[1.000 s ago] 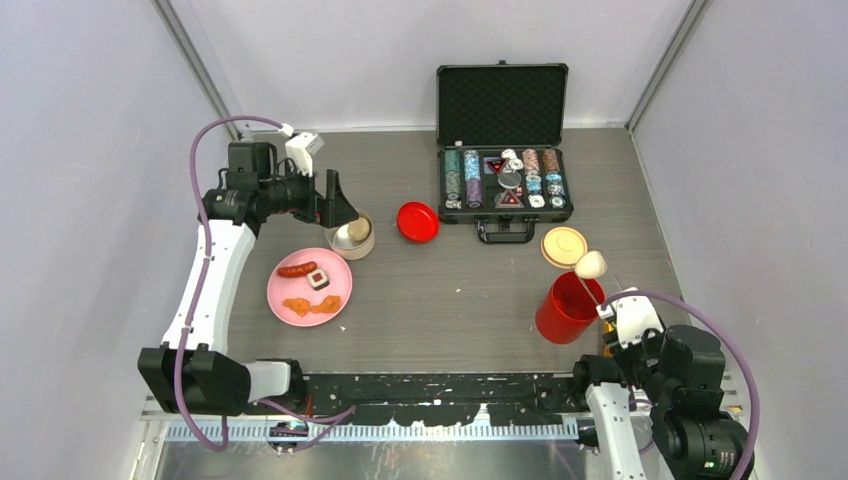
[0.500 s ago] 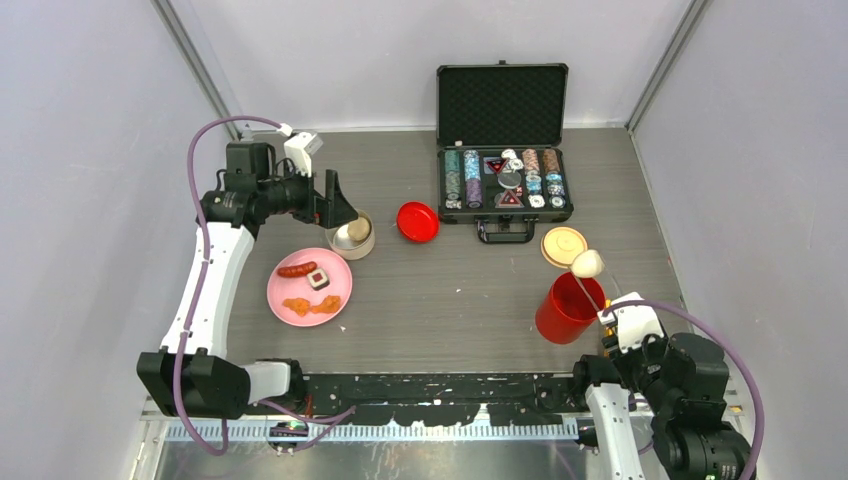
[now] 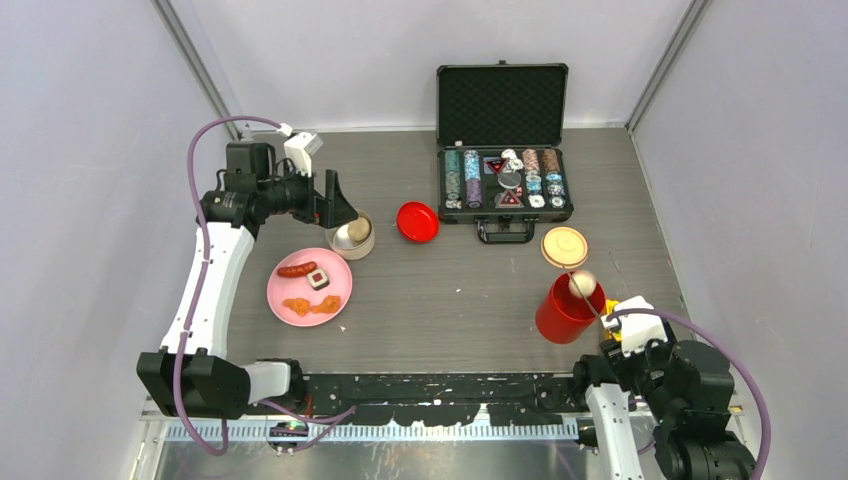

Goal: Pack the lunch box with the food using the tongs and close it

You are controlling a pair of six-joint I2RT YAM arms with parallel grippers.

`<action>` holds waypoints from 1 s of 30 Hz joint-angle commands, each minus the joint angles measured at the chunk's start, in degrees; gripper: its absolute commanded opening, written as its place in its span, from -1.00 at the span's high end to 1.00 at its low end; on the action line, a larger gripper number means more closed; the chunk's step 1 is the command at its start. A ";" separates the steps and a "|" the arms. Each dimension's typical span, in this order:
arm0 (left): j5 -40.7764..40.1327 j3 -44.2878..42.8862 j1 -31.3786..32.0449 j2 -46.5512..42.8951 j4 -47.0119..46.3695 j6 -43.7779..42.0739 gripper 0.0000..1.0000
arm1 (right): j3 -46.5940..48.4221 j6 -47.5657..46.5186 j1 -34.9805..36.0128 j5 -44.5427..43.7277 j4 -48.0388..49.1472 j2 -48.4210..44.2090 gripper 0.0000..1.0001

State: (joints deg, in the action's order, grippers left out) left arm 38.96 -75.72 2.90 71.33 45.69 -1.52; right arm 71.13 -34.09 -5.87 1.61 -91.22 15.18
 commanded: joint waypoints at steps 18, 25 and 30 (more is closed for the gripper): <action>0.41 -2.31 0.23 2.95 -0.49 1.06 -0.89 | 5.78 -2.96 -0.28 17.77 -0.28 21.19 -0.04; -1.40 -3.54 0.11 4.62 1.11 1.21 -0.89 | 14.51 -3.63 -0.20 26.42 5.23 39.42 -0.02; -1.59 -4.24 -1.23 5.58 1.34 2.90 -0.89 | 19.65 -0.80 5.20 26.89 9.55 48.54 -0.02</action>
State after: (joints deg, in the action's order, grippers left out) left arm 37.63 -77.14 2.81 76.40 46.61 -0.40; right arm 86.04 -36.86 -4.78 25.30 -87.20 59.75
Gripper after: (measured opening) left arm 0.945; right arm 0.516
